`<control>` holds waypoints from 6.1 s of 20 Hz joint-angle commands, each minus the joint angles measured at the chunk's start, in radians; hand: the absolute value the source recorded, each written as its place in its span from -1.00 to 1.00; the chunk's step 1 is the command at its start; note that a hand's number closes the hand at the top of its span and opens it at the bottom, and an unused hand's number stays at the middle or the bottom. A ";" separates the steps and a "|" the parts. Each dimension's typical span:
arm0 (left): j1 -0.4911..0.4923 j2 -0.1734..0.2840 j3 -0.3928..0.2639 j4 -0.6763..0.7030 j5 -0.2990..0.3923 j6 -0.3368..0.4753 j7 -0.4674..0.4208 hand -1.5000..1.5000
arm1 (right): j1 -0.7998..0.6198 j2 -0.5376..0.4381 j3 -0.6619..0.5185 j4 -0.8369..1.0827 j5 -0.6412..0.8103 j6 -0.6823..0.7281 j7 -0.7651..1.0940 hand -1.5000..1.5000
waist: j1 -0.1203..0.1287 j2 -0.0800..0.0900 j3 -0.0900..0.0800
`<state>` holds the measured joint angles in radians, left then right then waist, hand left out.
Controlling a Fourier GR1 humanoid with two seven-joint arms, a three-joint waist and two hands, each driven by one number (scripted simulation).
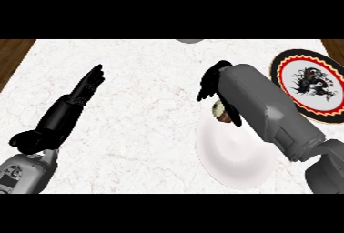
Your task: Pick the cupcake from the plate and place it in the plate
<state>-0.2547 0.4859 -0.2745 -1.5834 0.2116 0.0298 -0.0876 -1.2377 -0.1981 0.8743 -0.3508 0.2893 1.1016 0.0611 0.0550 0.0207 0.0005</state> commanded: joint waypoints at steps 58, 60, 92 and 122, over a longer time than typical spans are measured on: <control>0.214 0.008 0.162 -0.083 -0.033 -0.008 0.023 0.00 | 0.756 -0.495 -0.020 -1.003 0.269 -1.397 0.042 1.00 | -0.189 -0.070 -0.003; 0.213 0.014 0.169 -0.066 -0.033 -0.015 0.020 0.00 | 0.795 -0.548 -0.061 -1.130 0.239 -1.407 0.079 1.00 | -0.198 -0.067 -0.004; 0.033 -0.098 0.183 -0.016 -0.094 -0.149 0.039 0.00 | 0.772 -0.546 -0.670 -0.695 0.112 -1.484 -0.220 1.00 | -0.032 -0.014 0.000; 0.025 -0.141 0.198 -0.019 -0.145 -0.154 0.056 0.00 | 0.423 -0.464 -1.038 0.096 -0.116 -1.079 -0.846 -1.00 | -0.033 -0.010 0.002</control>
<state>-0.2252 0.3349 -0.0984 -1.6217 0.0636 -0.1173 -0.0169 -0.7936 -0.6534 -0.0945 -0.2686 0.2606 -0.1493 -0.7401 0.0306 0.0134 0.0038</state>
